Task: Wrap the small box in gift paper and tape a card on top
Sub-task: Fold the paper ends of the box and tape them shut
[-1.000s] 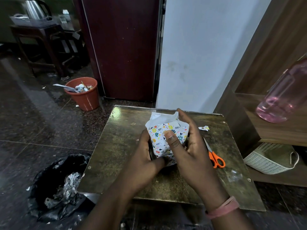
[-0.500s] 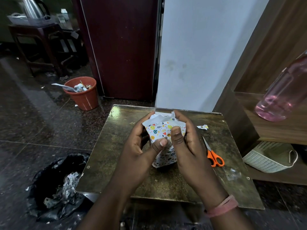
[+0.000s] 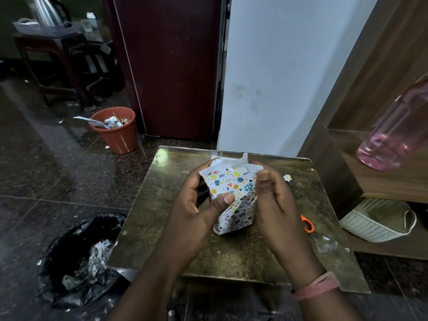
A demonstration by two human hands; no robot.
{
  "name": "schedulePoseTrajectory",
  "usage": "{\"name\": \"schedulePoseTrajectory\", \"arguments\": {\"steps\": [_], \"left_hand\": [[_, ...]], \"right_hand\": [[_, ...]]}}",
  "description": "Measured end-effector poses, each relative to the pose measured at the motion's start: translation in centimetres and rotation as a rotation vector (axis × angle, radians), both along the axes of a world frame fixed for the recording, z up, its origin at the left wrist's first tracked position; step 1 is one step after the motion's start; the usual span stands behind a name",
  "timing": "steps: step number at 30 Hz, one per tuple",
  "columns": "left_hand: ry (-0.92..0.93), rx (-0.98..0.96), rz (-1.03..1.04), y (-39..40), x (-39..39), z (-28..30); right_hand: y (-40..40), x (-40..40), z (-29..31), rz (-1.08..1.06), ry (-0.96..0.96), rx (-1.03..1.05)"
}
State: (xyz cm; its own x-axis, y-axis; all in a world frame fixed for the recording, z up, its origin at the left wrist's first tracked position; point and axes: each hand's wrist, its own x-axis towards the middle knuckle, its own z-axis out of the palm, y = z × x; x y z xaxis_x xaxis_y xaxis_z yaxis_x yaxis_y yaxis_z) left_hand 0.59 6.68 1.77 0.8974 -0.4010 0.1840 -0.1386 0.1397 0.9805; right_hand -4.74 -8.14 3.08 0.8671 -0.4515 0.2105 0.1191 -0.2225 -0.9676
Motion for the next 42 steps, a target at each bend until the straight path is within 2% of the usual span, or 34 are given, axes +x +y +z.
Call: {"name": "schedulePoseTrajectory", "arguments": {"steps": [5,9,14,17,22,27,30,42], "left_hand": [[0.002,0.023,0.002,0.0,0.0,-0.1],[0.015,0.020,-0.004,0.0,0.0,0.0],[0.030,0.014,-0.002,0.0,-0.1,0.0],[0.041,0.010,-0.007,0.0,-0.1,0.1],[0.052,0.011,-0.012,0.0,-0.2,0.3],[0.061,-0.012,-0.016,0.0,-0.3,0.4],[0.057,-0.011,-0.014,0.0,-0.3,0.3],[0.048,0.007,-0.011,0.1,-0.2,0.1]], "right_hand": [[-1.4,0.0,0.3,-0.184,0.046,-0.051],[-2.8,0.1,-1.4,-0.320,0.334,-0.298],[-2.6,-0.3,-1.6,-0.220,0.689,-0.512],[-2.2,-0.5,-1.2,-0.174,0.773,-0.588],[-2.0,-0.5,-0.9,-0.173,0.789,-0.625],[-2.3,-0.8,-1.1,-0.273,0.825,-0.719],[-2.6,-1.0,-1.5,-0.226,0.846,-0.751],[-3.7,-0.9,-2.1,-0.223,0.720,-0.847]]}}
